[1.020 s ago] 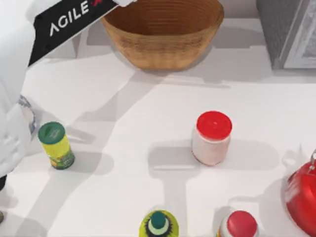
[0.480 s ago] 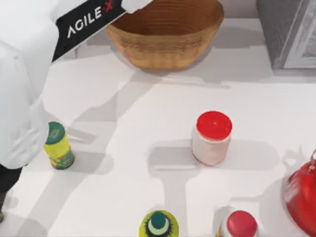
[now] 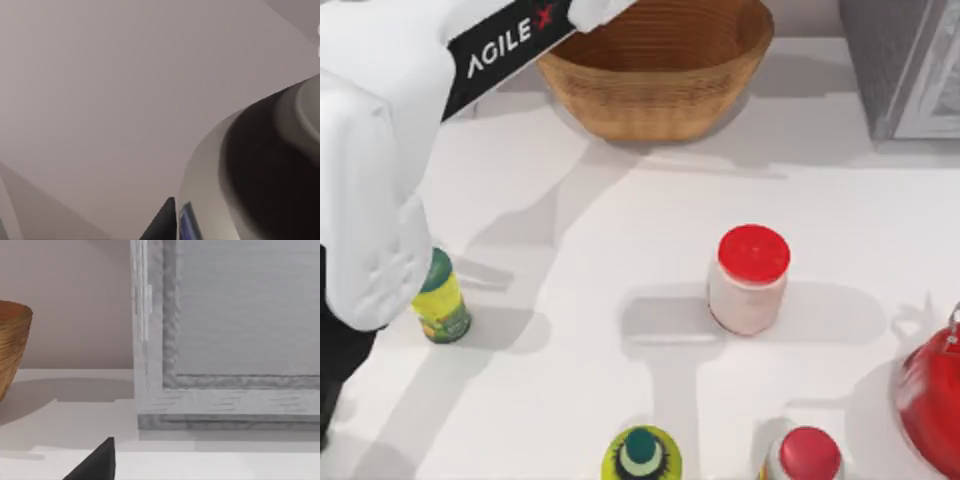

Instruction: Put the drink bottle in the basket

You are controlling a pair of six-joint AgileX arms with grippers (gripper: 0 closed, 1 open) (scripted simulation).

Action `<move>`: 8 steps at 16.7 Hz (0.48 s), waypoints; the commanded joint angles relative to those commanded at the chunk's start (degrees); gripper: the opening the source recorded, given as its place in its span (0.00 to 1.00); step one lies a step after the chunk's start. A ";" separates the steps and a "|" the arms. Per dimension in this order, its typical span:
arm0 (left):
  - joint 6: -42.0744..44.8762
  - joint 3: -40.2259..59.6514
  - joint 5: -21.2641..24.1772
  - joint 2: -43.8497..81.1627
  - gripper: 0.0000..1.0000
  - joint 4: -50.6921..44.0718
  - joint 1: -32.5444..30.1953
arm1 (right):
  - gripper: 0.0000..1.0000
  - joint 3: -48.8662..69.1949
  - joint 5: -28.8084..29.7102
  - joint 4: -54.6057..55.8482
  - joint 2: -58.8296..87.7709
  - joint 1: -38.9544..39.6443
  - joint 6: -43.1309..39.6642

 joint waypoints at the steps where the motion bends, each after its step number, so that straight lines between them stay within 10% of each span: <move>1: 0.00 0.00 0.00 0.00 0.15 0.00 0.00 | 1.00 0.00 0.00 0.00 0.00 0.00 0.00; 8: 0.00 0.00 0.00 0.00 0.68 0.00 0.00 | 1.00 0.00 0.00 0.00 0.00 0.00 0.00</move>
